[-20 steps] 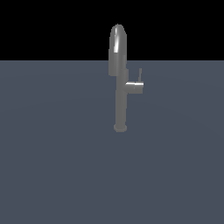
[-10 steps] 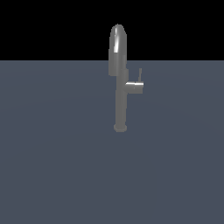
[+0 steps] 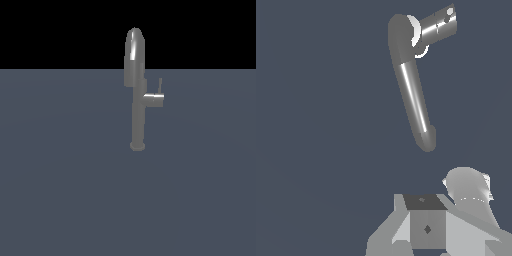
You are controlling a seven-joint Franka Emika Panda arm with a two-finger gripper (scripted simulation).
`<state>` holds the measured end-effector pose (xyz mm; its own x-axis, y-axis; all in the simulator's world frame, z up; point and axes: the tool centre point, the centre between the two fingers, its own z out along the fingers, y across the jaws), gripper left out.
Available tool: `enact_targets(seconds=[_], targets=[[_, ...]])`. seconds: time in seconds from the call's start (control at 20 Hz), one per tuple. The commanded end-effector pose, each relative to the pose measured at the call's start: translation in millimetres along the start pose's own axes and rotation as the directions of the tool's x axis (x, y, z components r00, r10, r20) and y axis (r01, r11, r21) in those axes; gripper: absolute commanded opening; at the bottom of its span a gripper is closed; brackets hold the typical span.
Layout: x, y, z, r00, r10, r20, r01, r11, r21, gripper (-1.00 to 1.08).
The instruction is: Turn on the faucet by rotating a designated handle.
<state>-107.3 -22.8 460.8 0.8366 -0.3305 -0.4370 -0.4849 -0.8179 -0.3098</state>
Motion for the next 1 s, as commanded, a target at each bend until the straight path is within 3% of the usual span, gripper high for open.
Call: enact_targets(seconds=[0.0,0.25,0.45,0.7,0.95], targets=[[16,-1,-1,0.998,0.047,0.042,-0.049,0.998,0.048,-1.00],[49,-2,-1,0.982,0.136,0.135,-0.155,0.978,0.140,-1.00],[76,1,1,0.955,0.201,0.217,-0.246,0.947,0.208,-1.00],[108,6,7,0.907,0.268,0.325,-0.363,0.889,0.279,-1.00],[141,14,17,0.841,0.319,0.437,-0.481,0.811,0.335,-1.00]])
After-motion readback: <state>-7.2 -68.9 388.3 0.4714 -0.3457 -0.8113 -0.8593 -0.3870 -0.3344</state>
